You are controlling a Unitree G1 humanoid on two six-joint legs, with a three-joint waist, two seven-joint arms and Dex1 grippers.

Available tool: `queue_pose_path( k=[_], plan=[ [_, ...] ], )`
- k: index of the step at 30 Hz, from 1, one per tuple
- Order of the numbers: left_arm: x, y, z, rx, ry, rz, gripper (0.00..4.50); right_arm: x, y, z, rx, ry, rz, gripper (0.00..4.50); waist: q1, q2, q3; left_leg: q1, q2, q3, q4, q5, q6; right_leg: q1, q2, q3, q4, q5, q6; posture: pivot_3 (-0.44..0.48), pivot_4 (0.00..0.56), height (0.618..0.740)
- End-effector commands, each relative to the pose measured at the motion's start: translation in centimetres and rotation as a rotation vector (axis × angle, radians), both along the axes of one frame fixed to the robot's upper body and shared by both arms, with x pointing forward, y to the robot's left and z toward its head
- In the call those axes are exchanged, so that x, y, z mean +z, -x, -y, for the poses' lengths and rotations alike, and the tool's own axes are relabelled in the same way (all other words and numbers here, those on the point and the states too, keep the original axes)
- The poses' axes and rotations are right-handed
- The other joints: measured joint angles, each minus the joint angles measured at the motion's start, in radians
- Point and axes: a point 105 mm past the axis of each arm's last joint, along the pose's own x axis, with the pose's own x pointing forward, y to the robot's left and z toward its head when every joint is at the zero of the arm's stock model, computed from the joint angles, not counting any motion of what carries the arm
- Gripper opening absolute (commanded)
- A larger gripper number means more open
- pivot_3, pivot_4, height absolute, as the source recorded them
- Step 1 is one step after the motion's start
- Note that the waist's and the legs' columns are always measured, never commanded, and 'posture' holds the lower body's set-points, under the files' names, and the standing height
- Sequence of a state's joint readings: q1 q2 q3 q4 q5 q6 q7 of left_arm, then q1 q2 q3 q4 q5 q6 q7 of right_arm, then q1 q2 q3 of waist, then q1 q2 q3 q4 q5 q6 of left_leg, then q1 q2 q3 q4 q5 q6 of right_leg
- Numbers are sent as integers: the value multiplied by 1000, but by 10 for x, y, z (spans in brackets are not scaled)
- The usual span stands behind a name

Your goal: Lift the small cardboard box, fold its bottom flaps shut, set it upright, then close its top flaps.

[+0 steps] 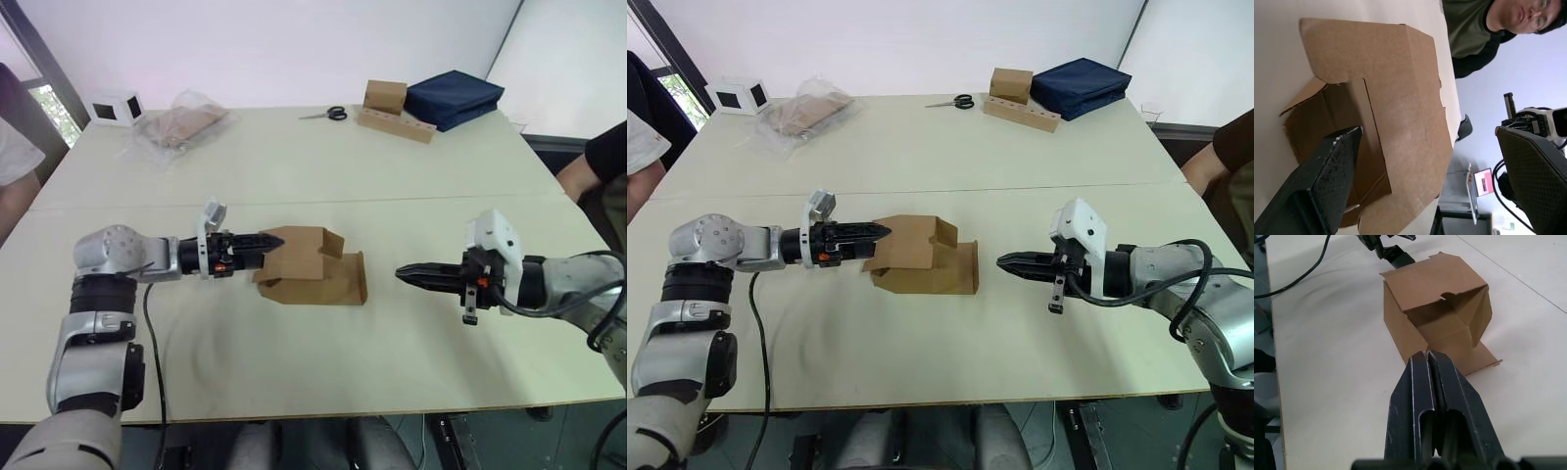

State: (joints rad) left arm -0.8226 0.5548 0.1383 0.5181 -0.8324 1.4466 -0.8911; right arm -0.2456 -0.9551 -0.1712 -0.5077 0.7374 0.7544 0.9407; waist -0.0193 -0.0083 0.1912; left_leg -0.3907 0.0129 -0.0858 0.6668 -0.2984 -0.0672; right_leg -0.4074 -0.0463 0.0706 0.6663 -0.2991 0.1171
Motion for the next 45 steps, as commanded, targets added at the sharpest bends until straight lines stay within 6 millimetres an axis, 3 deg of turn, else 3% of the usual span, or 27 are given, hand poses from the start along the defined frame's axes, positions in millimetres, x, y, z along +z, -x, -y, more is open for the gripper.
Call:
queue_pose_path(
  k=[1,13,23,27,35,36,40,45],
  plan=[
    [2,-2,3,-4,19,18,4480,12,6,-4,19,-9,52,0,0,0,0,0,0,0,0,0,0,0,0,0,0,0,0,0,150,740],
    [-15,0,23,-35,97,-14,4480,13,9,-4,3,-6,48,0,1,0,0,0,0,0,0,0,0,0,0,0,0,0,0,0,150,740],
    [-20,-10,33,-14,140,-8,4480,15,12,-3,-16,0,48,0,2,0,0,0,0,0,0,0,0,0,0,0,0,0,0,0,150,740],
    [-18,-13,32,-8,154,-4,3436,15,13,-3,-20,1,46,0,2,0,0,0,0,0,0,0,0,0,0,0,0,0,0,0,150,740],
    [-13,-18,33,0,184,7,273,14,14,-5,-23,2,44,0,3,0,0,0,0,0,0,0,0,0,0,0,0,0,0,0,150,740],
    [-13,-18,33,-3,185,7,84,14,14,-5,-23,2,44,0,2,0,0,0,0,0,0,0,0,0,0,0,0,0,0,0,150,740],
    [-10,-18,34,-11,190,28,84,14,14,-6,-22,2,46,0,1,0,0,0,0,0,0,0,0,0,0,0,0,0,0,0,150,740],
    [20,-10,34,-65,209,298,84,15,14,-7,-19,3,47,0,2,0,0,0,0,0,0,0,0,0,0,0,0,0,0,0,150,740]
  ],
)
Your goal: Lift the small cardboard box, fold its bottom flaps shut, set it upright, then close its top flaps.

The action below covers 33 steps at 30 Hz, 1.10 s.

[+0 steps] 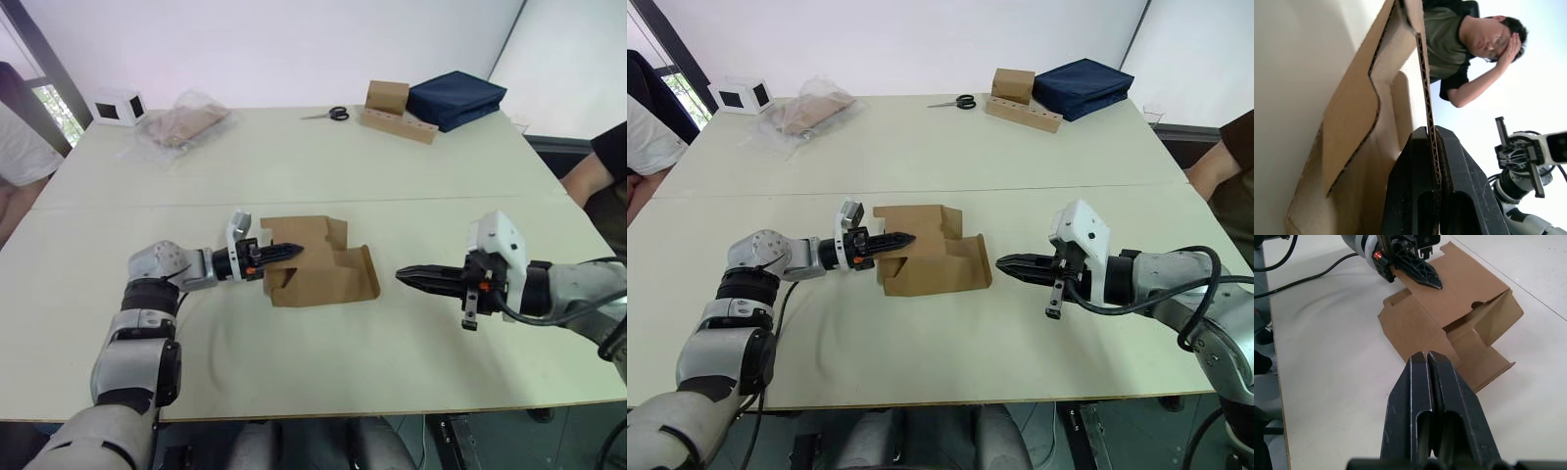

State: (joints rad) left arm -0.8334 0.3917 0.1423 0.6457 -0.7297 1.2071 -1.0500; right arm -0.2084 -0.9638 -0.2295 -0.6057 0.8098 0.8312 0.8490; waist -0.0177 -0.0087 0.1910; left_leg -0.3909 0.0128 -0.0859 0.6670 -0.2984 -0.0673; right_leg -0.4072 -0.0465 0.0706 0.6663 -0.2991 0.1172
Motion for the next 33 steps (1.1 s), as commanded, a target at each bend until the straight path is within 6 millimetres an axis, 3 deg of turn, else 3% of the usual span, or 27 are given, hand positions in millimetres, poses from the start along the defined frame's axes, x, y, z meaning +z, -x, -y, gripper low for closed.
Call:
queue_pose_path(
  k=[1,4,10,17,24,27,31,33],
  plan=[
    [33,7,-1,-27,27,235,84,9,4,-3,21,6,43,0,0,0,0,0,0,0,0,0,0,0,0,0,0,0,0,0,150,740],
    [30,14,-1,-47,10,220,84,9,4,-4,24,6,43,0,1,0,0,0,0,0,0,0,0,0,0,0,0,0,0,0,150,740],
    [2,28,-12,-24,-32,7,84,7,2,-6,34,5,43,0,-1,0,0,0,0,0,0,0,0,0,0,0,0,0,0,0,150,740],
    [-1,55,-22,-37,33,-134,84,4,4,-7,38,10,38,0,-1,0,0,0,0,-1,0,0,0,0,0,0,0,0,0,0,150,740],
    [-3,46,-24,45,57,-155,84,1,4,-10,48,11,35,0,5,0,-1,0,0,-1,0,1,-2,1,0,-1,0,0,0,0,150,740],
    [-5,44,-21,62,40,-152,762,2,3,-12,55,9,38,0,4,0,-1,0,0,-1,0,1,-2,1,0,-1,0,0,0,0,150,740],
    [-5,35,-25,125,32,-120,2309,2,2,-12,59,10,40,0,3,0,-1,0,0,-1,0,1,-2,1,0,-1,0,0,0,0,150,740],
    [-1,31,-28,152,49,-110,2309,2,2,-12,58,11,41,0,4,0,-1,0,0,-1,0,1,-2,1,0,-1,0,0,0,0,150,740]
  ],
)
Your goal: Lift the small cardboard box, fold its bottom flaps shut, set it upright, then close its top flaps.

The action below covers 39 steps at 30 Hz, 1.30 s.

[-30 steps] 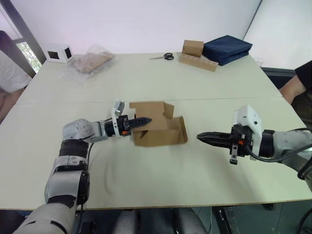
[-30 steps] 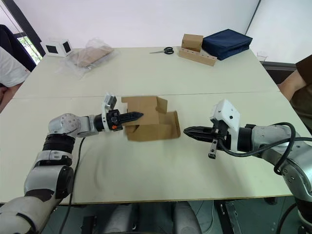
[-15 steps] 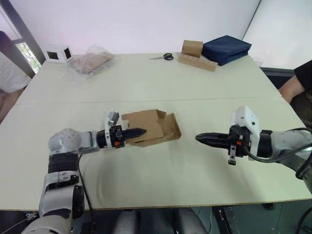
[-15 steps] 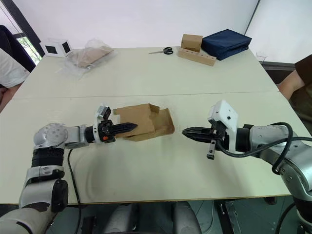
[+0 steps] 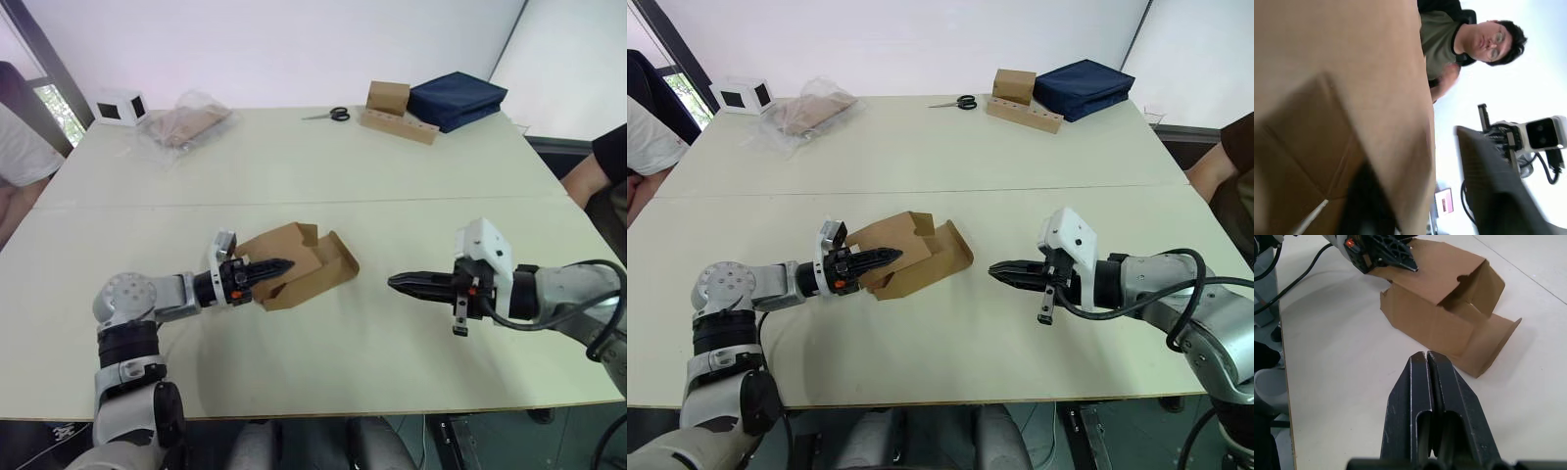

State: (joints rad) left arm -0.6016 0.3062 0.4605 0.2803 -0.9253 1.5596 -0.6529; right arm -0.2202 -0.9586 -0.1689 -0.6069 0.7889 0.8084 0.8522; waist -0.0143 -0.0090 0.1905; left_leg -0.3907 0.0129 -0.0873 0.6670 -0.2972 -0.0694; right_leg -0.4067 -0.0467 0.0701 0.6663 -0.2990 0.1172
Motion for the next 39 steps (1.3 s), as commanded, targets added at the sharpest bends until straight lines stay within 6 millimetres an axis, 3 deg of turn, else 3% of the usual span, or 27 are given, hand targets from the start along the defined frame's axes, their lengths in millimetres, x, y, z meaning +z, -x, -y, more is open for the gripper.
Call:
queue_pose_path(
  k=[1,8,26,29,31,33,39],
  plan=[
    [14,-9,-10,69,31,57,2309,9,2,-3,21,-3,51,0,0,0,0,0,0,0,0,0,0,0,0,0,0,0,0,0,150,740],
    [18,-15,-21,138,60,66,2309,9,2,-3,17,-4,52,0,0,0,0,0,0,0,0,0,0,0,0,0,0,0,0,0,150,740],
    [13,-15,5,120,97,71,2309,8,1,-5,20,-3,57,0,0,0,0,0,0,0,0,0,-1,0,0,0,0,0,0,0,150,740],
    [14,-15,5,121,98,71,1538,8,1,-5,18,-3,59,0,1,0,0,0,0,0,0,1,-1,0,0,0,0,0,0,0,150,740],
    [15,-16,4,125,100,74,658,8,1,-5,17,-3,60,0,1,0,0,0,0,0,0,1,-1,0,0,0,0,0,0,0,150,740],
    [16,-16,2,129,101,79,60,8,1,-5,16,-4,60,0,0,0,0,0,0,0,0,1,-1,0,0,0,0,0,0,0,150,740],
    [28,-15,-4,128,75,148,60,8,0,-6,18,-5,60,0,0,0,0,0,0,0,0,1,-1,0,0,0,0,0,0,0,150,740]
  ],
)
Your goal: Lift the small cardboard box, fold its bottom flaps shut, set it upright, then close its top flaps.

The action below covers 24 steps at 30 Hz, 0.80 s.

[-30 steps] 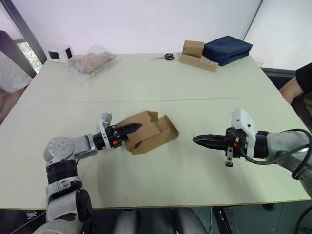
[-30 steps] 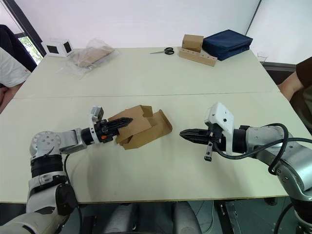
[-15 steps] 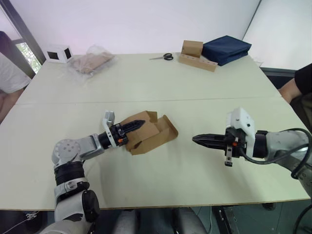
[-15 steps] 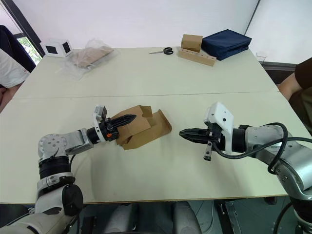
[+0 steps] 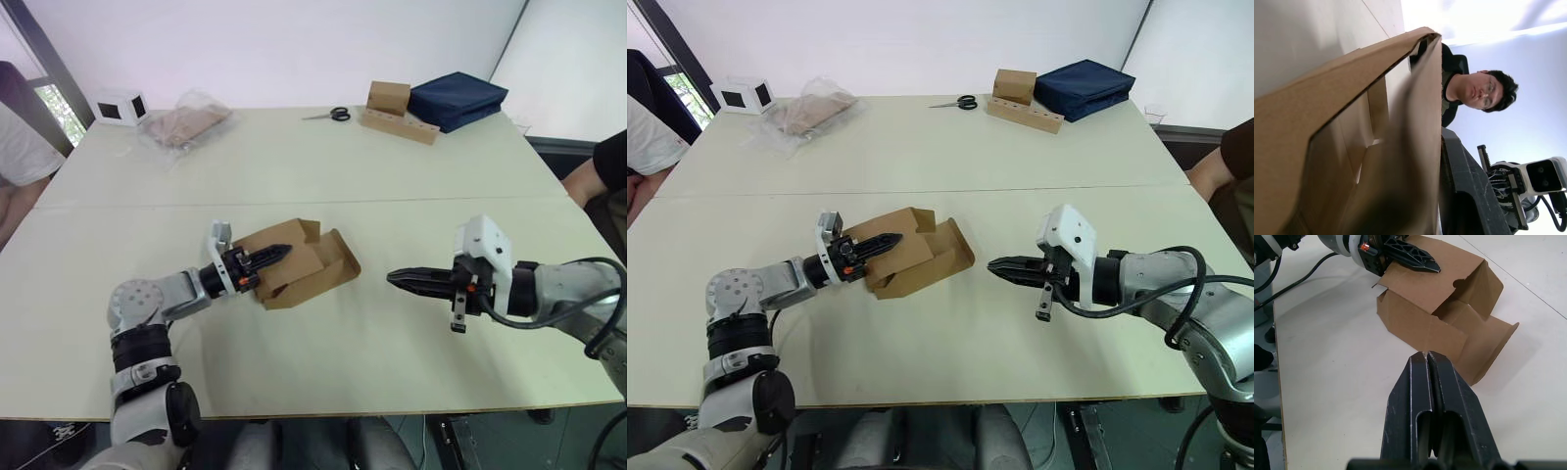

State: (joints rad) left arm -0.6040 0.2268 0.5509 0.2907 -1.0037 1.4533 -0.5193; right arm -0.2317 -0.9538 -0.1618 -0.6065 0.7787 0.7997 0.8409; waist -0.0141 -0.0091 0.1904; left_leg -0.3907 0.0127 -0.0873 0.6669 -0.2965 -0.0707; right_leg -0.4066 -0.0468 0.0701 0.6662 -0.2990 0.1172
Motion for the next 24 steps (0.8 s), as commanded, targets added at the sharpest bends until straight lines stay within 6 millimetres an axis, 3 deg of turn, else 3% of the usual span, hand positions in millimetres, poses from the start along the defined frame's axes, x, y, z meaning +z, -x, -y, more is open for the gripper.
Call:
queue_pose_path(
  k=[1,6,9,16,24],
  plan=[
    [27,3,-4,-7,-37,158,60,6,2,-5,25,-5,40,0,0,0,0,0,0,0,0,0,0,0,0,0,0,0,0,0,150,740],
    [49,25,5,-125,-165,444,60,8,1,-4,30,-5,47,0,-1,0,0,0,0,0,-1,3,-6,0,0,0,-1,0,0,0,150,740],
    [59,47,14,-258,-309,731,60,12,-2,-1,25,-13,52,0,-1,0,0,0,0,1,-2,4,-7,0,0,0,-1,0,0,0,150,740],
    [67,49,3,-307,-469,1139,60,40,-10,-2,36,-153,82,0,0,0,0,0,0,1,-2,1,-2,0,0,0,-2,0,0,0,150,740],
    [71,45,-5,-317,-405,1173,60,56,-15,-19,61,-261,114,0,-3,0,0,0,0,1,-2,0,0,0,0,0,-1,0,0,0,150,740]
  ],
)
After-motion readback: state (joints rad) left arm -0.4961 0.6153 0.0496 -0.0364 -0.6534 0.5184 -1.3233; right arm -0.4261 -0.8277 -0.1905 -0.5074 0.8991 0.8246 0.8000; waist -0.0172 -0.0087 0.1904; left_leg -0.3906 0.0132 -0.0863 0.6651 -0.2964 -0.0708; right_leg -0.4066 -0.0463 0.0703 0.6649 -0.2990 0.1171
